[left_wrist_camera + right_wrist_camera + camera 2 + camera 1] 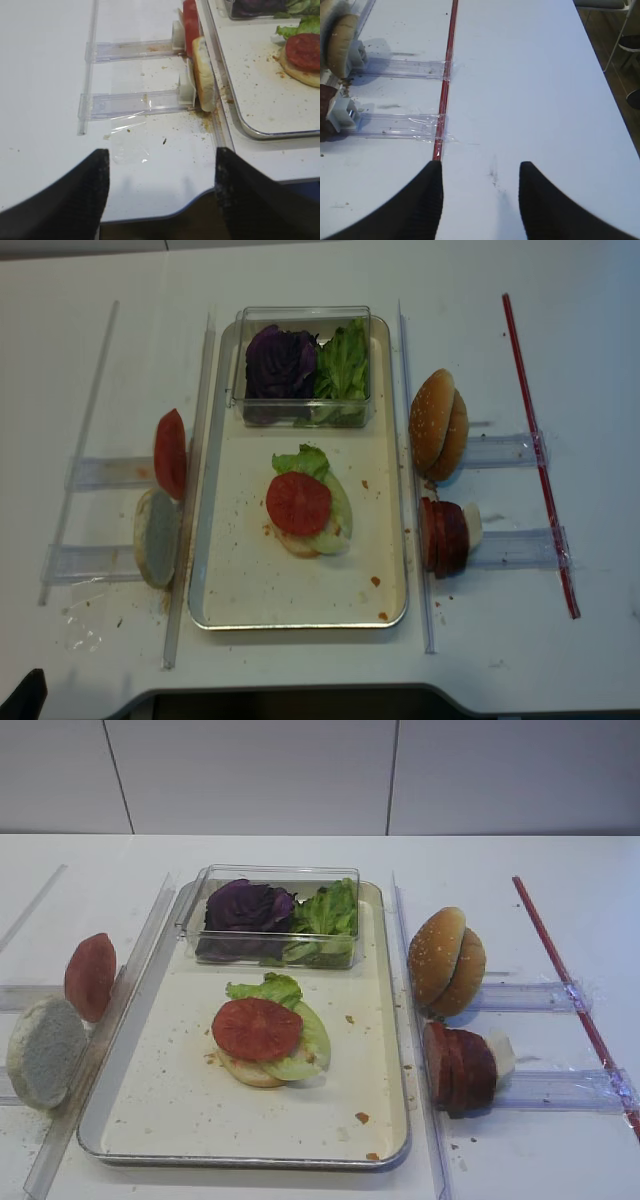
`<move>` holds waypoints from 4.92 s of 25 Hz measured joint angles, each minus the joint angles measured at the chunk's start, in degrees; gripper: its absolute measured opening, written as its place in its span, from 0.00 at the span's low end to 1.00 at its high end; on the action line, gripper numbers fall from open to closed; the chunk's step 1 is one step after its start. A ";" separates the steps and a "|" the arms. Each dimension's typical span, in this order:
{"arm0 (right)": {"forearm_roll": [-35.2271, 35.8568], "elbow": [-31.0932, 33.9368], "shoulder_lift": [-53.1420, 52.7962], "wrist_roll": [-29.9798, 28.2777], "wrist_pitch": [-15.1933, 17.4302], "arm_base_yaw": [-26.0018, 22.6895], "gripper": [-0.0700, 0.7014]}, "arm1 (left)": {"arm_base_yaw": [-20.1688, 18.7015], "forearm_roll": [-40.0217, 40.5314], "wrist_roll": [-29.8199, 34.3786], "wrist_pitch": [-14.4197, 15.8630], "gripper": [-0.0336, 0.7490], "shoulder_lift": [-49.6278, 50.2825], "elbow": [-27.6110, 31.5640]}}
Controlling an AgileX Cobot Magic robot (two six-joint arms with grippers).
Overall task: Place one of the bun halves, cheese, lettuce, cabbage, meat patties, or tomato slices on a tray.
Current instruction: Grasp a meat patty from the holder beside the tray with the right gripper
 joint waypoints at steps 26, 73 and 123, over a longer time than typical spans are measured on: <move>1.82 -4.14 9.52 3.41 1.01 0.00 0.58 | 0.00 0.00 0.00 0.00 0.60 0.00 0.00; 15.94 -26.90 61.41 16.23 6.31 12.29 0.71 | 0.00 0.00 0.00 0.00 0.60 0.00 0.00; 11.59 -40.98 94.04 29.77 -2.07 36.79 0.71 | 0.00 0.00 0.00 0.00 0.60 0.00 0.00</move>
